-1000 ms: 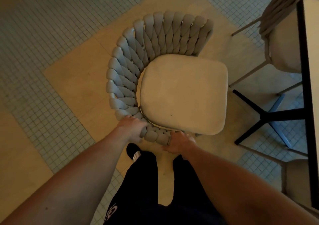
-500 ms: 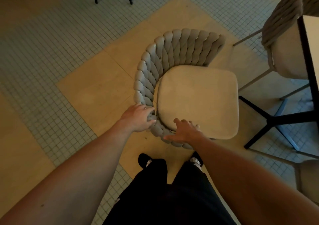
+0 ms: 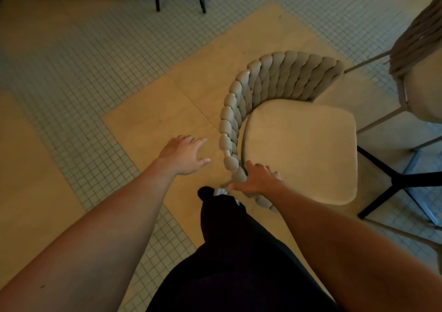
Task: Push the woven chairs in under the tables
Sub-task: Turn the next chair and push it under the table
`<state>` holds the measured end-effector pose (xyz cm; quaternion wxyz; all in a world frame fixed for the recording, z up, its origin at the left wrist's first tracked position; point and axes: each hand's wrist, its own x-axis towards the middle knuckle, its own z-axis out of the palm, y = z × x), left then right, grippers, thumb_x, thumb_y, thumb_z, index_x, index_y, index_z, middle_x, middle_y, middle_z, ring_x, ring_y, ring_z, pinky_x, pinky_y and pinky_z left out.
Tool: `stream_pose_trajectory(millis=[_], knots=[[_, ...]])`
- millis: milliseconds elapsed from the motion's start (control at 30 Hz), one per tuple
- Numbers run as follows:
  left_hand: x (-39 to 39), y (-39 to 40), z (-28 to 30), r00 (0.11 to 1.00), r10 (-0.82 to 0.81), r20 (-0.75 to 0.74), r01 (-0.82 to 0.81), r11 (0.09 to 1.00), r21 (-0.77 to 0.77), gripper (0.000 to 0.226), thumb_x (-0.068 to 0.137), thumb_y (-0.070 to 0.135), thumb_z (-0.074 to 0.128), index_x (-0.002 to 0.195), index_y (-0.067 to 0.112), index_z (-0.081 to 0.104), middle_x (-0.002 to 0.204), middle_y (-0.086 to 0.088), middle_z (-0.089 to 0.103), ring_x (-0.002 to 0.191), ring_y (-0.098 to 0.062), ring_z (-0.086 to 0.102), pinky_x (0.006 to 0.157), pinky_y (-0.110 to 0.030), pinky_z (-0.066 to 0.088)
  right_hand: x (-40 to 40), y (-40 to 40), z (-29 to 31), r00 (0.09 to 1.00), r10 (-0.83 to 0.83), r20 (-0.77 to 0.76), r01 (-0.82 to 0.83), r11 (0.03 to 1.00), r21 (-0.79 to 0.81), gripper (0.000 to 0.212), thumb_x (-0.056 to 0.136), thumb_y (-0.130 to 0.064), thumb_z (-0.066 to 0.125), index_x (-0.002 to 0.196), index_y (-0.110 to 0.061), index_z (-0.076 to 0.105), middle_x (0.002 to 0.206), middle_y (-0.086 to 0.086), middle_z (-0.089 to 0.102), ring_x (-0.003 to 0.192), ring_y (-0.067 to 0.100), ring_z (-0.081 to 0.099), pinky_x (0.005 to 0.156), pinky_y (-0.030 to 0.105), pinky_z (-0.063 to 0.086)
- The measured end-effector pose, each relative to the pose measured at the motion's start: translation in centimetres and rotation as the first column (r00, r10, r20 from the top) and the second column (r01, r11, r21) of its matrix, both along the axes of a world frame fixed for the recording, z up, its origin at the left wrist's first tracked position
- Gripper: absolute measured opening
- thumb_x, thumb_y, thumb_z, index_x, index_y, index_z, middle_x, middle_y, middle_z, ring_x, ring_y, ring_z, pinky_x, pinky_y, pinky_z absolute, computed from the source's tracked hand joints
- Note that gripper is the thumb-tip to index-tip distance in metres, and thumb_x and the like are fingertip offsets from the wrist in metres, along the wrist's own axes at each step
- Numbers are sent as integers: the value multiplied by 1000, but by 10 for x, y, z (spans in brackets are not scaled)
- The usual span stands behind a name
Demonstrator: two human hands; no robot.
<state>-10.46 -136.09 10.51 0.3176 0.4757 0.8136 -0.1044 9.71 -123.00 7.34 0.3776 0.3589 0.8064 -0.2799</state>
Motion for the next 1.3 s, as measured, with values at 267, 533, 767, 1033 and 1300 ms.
stream_pose_trajectory(millis=[267, 533, 767, 1033, 1300], knots=[[-54, 11, -3, 1000, -31, 4, 31, 998, -60, 74, 100, 62, 43, 160, 30, 14, 166, -7, 19, 149, -31, 21, 118, -48, 26, -52, 9, -20, 981, -186, -56, 182, 981, -62, 123, 51, -93, 57, 150, -25, 34, 147, 11, 49, 137, 38, 43, 107, 60, 38], [-114, 58, -8, 974, -218, 62, 222, 973, -62, 74, 100, 61, 42, 161, 30, 12, 165, -9, 20, 149, -32, 22, 119, -47, 24, -91, 24, -32, 925, -380, -21, 377, 922, -84, 126, 57, -93, 62, 156, -24, 25, 151, 13, 43, 139, 40, 39, 109, 61, 38], [-164, 99, -1, 934, -354, 50, 356, 933, -55, 77, 98, 64, 42, 161, 31, 12, 167, -8, 15, 151, -30, 19, 121, -46, 20, -123, 29, -25, 867, -498, -2, 497, 866, -58, 122, 61, -90, 65, 156, -25, 25, 154, 13, 42, 141, 39, 39, 110, 60, 38], [-202, 144, -3, 837, -545, 49, 547, 836, -47, 80, 96, 67, 44, 161, 33, 10, 167, -7, 15, 152, -29, 18, 122, -48, 18, -141, 18, -18, 745, -667, -8, 667, 745, -1, 116, 60, -92, 63, 151, -27, 31, 150, 6, 45, 136, 38, 44, 108, 56, 42], [-230, 184, -8, 630, -776, 46, 777, 629, -32, 87, 91, 74, 44, 160, 35, 10, 167, -6, 17, 152, -29, 17, 123, -52, 15, -157, -12, -4, 512, -858, 45, 853, 514, 91, 115, 67, -89, 63, 157, -30, 23, 160, 5, 35, 144, 37, 33, 115, 58, 32]])
